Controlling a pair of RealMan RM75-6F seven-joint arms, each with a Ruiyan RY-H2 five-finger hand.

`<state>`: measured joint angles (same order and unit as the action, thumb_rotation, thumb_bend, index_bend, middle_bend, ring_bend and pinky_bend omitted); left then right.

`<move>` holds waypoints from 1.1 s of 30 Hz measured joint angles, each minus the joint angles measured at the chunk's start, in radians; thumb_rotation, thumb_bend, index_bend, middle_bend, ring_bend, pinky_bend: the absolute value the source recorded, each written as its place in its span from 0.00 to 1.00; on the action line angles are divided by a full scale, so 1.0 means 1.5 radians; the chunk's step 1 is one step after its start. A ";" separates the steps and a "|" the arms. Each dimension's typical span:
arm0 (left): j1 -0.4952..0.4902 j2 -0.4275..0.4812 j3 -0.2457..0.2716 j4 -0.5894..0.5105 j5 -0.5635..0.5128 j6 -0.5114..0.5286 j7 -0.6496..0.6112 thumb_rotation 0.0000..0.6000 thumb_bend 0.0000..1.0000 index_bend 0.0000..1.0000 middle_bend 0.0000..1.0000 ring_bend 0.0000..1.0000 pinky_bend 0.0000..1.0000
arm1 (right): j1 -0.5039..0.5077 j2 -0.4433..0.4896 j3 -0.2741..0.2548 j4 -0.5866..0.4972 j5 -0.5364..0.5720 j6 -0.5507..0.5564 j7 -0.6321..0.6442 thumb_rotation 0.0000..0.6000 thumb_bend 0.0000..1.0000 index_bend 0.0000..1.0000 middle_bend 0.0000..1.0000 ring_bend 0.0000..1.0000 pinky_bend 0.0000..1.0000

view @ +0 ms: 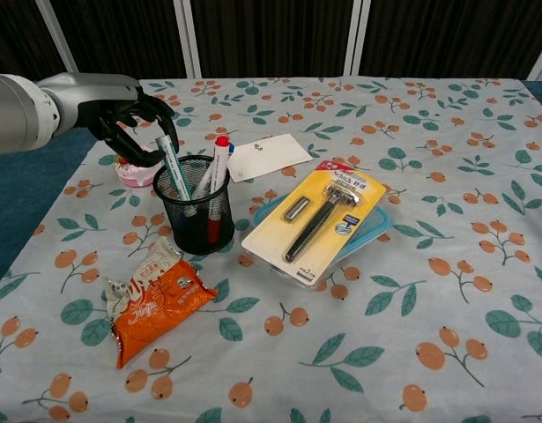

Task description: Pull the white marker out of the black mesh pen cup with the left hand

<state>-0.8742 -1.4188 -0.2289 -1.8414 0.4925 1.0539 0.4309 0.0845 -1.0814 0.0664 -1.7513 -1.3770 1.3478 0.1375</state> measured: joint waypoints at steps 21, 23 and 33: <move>0.000 0.007 0.005 -0.009 0.004 0.004 -0.007 1.00 0.45 0.46 0.04 0.00 0.00 | -0.001 0.001 -0.001 0.000 0.000 0.001 -0.001 1.00 0.14 0.00 0.00 0.00 0.13; 0.000 0.007 0.005 -0.009 0.005 0.005 -0.007 1.00 0.45 0.46 0.04 0.00 0.00 | -0.001 0.001 0.000 0.000 -0.001 0.001 -0.001 1.00 0.14 0.00 0.00 0.00 0.13; 0.000 0.011 0.005 -0.012 0.004 0.004 -0.011 1.00 0.45 0.46 0.04 0.00 0.00 | -0.001 0.001 0.000 0.000 0.000 0.001 -0.001 1.00 0.14 0.00 0.00 0.00 0.13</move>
<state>-0.8747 -1.4030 -0.2220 -1.8598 0.4981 1.0597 0.4150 0.0830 -1.0797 0.0661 -1.7520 -1.3770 1.3496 0.1366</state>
